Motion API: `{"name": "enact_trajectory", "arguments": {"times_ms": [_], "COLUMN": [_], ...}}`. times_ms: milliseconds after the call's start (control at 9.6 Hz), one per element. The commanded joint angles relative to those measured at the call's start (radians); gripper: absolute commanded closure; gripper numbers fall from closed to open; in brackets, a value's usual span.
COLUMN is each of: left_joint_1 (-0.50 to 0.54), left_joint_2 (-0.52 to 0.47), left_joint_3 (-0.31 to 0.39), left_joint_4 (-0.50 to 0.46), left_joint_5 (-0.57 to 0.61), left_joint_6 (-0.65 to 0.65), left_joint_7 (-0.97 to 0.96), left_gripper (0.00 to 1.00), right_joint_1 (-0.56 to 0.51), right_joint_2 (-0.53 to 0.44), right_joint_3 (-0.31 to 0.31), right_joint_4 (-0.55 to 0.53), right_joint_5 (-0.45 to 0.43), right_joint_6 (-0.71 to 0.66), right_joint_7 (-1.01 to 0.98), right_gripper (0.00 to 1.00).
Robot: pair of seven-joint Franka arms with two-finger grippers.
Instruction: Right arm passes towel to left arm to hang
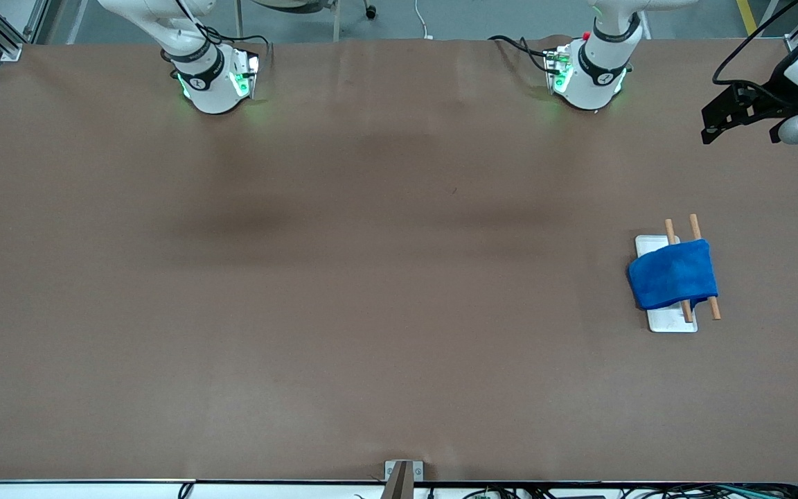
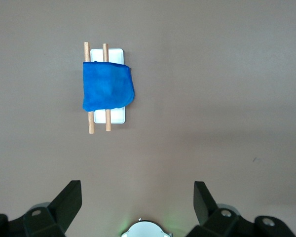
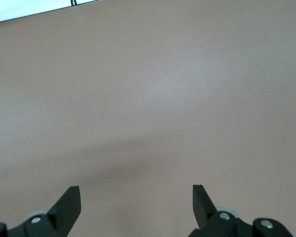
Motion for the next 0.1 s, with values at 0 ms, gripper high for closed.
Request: {"name": "enact_trajectory", "arguments": {"times_ms": [0], "left_joint_1": [-0.002], "left_joint_2": [0.008], "left_joint_3": [0.005], "left_joint_4": [-0.022], "left_joint_5": [0.004], "left_joint_6": [0.008], "left_joint_7": [0.025], "left_gripper": [0.00], "right_joint_1": [-0.003], "right_joint_2": [-0.011], "right_joint_3": [0.004], "right_joint_4": [-0.008], "right_joint_5": [-0.018], "right_joint_6": [-0.003], "right_joint_7": [0.000], "right_gripper": [0.00]}}
